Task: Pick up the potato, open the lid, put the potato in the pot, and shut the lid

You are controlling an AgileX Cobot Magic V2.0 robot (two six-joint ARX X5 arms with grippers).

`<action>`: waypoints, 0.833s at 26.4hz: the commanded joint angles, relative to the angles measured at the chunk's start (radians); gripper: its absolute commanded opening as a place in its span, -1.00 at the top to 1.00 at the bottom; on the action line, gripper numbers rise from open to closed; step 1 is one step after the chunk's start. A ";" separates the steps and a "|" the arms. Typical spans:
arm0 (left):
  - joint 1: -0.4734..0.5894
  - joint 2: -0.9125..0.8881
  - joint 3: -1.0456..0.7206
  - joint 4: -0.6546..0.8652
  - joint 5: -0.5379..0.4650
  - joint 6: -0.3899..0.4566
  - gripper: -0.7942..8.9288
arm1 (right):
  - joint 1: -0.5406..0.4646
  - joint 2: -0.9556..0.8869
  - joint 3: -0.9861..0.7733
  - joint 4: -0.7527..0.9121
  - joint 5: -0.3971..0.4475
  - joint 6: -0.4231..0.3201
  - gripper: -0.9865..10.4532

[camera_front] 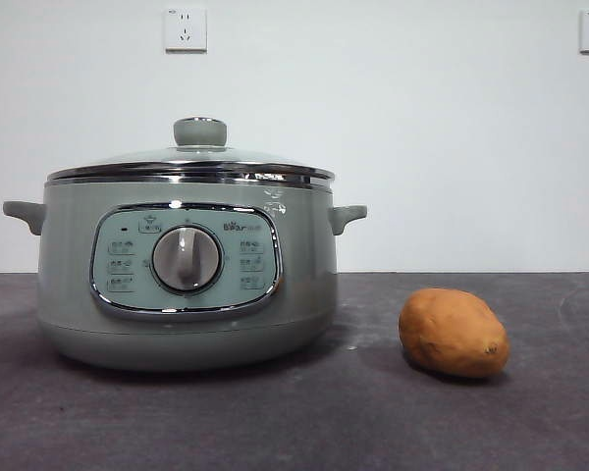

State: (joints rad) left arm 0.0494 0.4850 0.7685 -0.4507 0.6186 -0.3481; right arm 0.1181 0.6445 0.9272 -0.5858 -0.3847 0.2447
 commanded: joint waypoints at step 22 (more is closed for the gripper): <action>-0.051 0.296 0.190 -0.031 0.021 0.099 0.00 | 0.143 0.328 0.089 -0.138 -0.068 -0.093 -0.06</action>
State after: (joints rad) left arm 0.0059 0.7837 0.9482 -0.4931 0.6521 -0.2695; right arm 0.2394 0.9619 1.0134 -0.7277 -0.4900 0.1444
